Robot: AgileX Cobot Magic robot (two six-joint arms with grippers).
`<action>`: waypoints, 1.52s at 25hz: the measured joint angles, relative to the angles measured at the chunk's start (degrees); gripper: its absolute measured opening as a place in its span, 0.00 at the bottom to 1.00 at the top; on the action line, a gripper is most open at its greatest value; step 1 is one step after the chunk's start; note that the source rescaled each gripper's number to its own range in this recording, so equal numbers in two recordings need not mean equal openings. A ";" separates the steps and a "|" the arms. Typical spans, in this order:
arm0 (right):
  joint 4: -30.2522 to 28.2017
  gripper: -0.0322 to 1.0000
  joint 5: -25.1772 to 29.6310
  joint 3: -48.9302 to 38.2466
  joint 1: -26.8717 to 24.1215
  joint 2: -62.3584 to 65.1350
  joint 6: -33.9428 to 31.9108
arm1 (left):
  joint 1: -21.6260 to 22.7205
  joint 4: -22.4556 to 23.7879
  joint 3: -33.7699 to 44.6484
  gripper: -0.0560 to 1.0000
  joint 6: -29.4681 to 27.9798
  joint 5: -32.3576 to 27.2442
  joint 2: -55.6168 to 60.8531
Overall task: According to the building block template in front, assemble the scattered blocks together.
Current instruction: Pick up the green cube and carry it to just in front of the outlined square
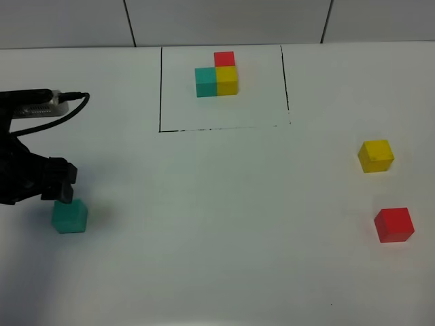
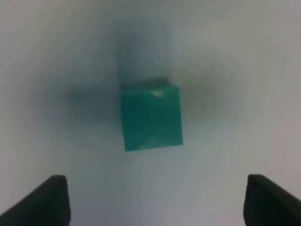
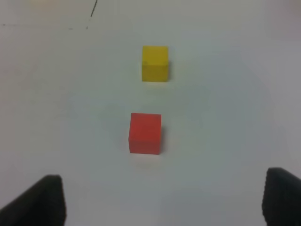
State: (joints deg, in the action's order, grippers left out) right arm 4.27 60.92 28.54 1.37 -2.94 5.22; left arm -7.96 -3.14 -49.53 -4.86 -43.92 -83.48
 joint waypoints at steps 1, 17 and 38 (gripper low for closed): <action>0.00 0.73 0.00 0.00 0.00 0.00 0.00 | -0.46 0.57 0.00 0.79 -1.16 0.36 -0.65; 0.00 0.73 0.00 0.00 0.00 0.00 0.06 | -1.77 2.45 0.00 0.79 -9.30 5.90 -10.27; 0.00 0.73 0.00 0.00 0.00 0.00 0.01 | -1.77 2.56 1.43 0.79 -9.37 13.75 -19.43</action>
State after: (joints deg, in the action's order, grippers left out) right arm 4.27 60.92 28.54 1.37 -2.94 5.23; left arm -9.73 -0.58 -48.10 -14.23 -30.17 -102.91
